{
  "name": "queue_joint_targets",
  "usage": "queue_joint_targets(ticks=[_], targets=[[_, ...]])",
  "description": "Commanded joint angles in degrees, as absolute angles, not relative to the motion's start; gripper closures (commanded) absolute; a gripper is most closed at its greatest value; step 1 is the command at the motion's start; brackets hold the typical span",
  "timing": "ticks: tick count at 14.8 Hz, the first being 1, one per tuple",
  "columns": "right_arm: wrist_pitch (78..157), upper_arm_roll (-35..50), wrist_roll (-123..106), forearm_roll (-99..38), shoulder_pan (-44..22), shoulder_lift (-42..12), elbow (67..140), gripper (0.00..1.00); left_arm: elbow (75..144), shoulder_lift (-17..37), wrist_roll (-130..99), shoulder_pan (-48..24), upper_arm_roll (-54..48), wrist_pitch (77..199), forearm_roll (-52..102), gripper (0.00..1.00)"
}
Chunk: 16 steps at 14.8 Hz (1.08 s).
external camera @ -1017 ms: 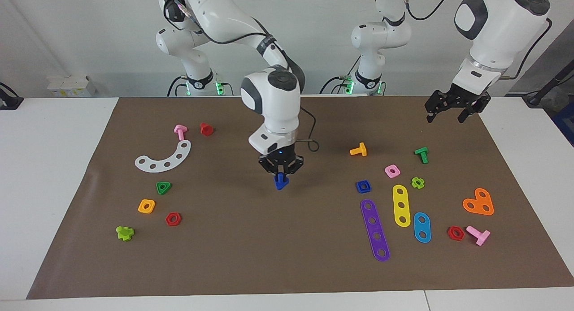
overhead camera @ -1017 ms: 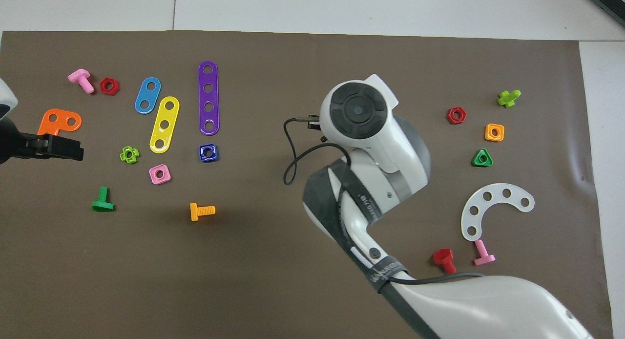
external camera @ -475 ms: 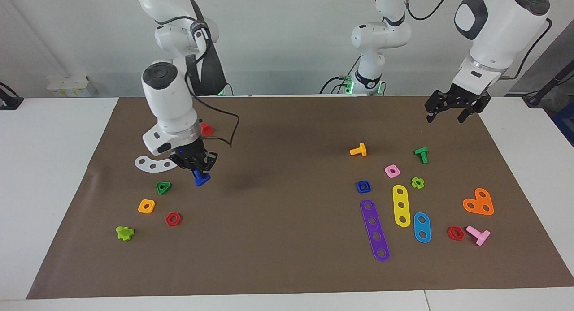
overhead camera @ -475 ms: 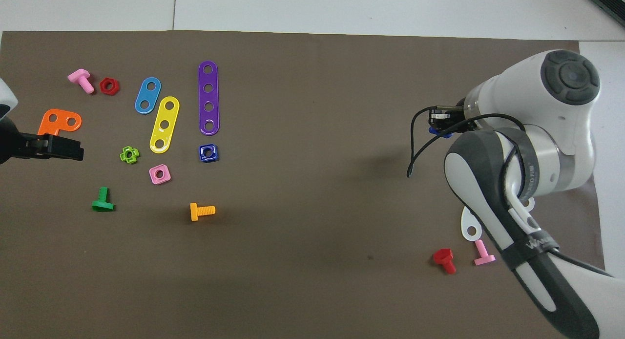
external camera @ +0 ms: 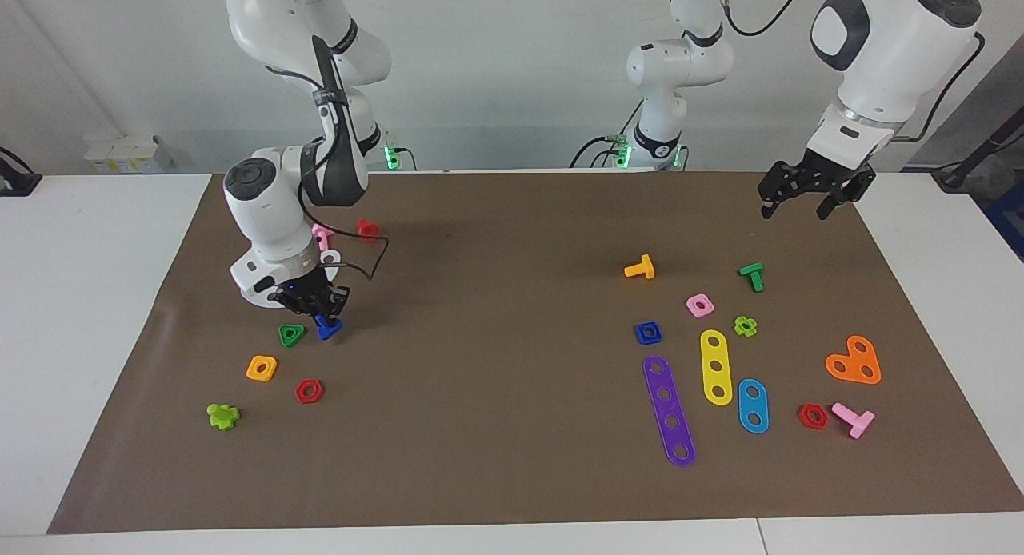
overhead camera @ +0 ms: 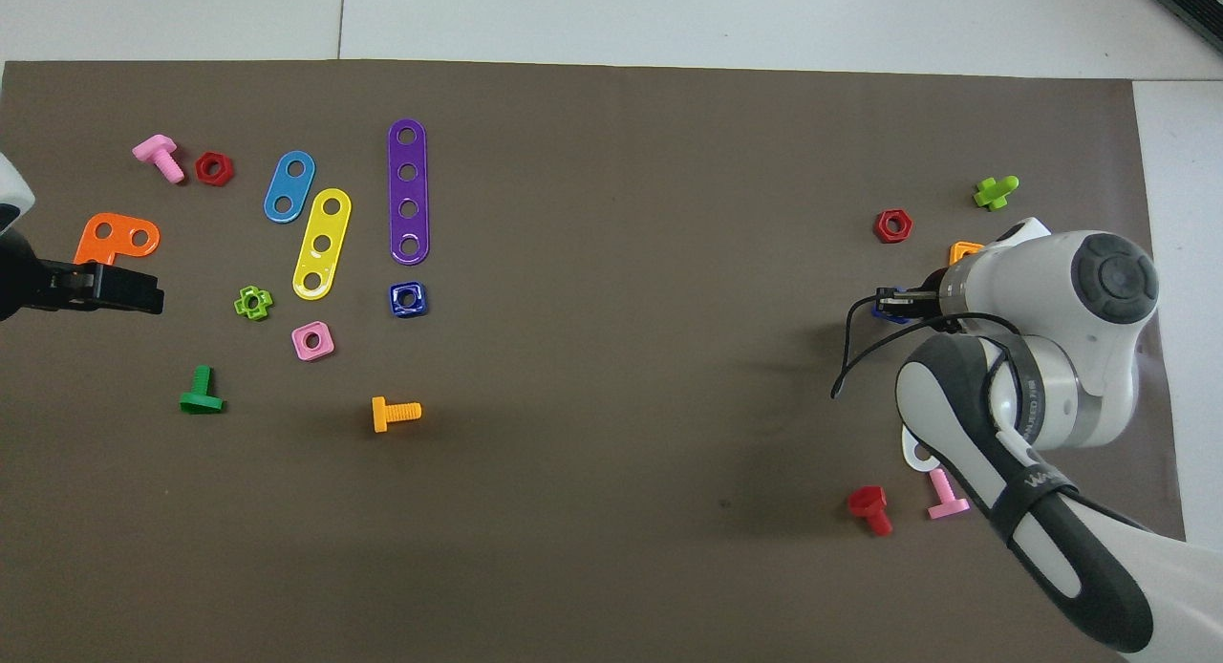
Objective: Unscrew and place screws in storage area
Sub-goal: 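Carry the blue triangle with the right gripper toward the green triangle, then lower the blue triangle onto the table and open the right gripper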
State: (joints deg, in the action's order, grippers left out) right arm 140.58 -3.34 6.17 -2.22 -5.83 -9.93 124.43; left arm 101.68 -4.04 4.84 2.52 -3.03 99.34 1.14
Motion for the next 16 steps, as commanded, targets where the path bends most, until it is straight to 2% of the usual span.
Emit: queue_joint_targets(ticks=[1,5,6,7,8,9,12,16], targets=[[142.8,-2.4,4.3,-3.8,-4.9,-7.7,127.4,1.00,103.3,-5.7,4.8,3.3,-3.5,99.7,0.7,0.00],[144.7,-2.4,4.0,-3.8,-5.0,-9.7,128.0,1.00,103.3,-5.7,4.8,3.3,-3.5,99.7,0.7,0.00],[144.9,-2.4,3.9,-3.8,-5.1,-9.9,127.9,0.78,103.3,-5.7,4.8,3.3,-3.5,99.7,0.7,0.00],[145.3,-2.5,4.0,-3.7,-5.1,-10.3,127.9,0.45,103.3,-5.7,4.8,3.3,-3.5,99.7,0.7,0.00],[145.4,-2.5,4.5,-3.7,-5.1,-10.3,127.6,0.07,103.3,-5.7,4.8,3.3,-3.5,99.7,0.7,0.00],[145.4,-2.5,4.5,-3.6,-5.3,-10.4,127.2,0.00,103.3,-5.7,4.8,3.3,-3.5,99.7,0.7,0.00],[141.6,-2.7,4.8,-3.5,-5.3,-8.5,123.2,0.00,103.3,-5.7,4.8,3.3,-3.5,99.7,0.7,0.00],[125.8,-3.4,8.4,-2.6,-4.9,-6.5,111.7,0.00,103.3,-5.7,4.8,3.3,-3.5,99.7,0.7,0.00]])
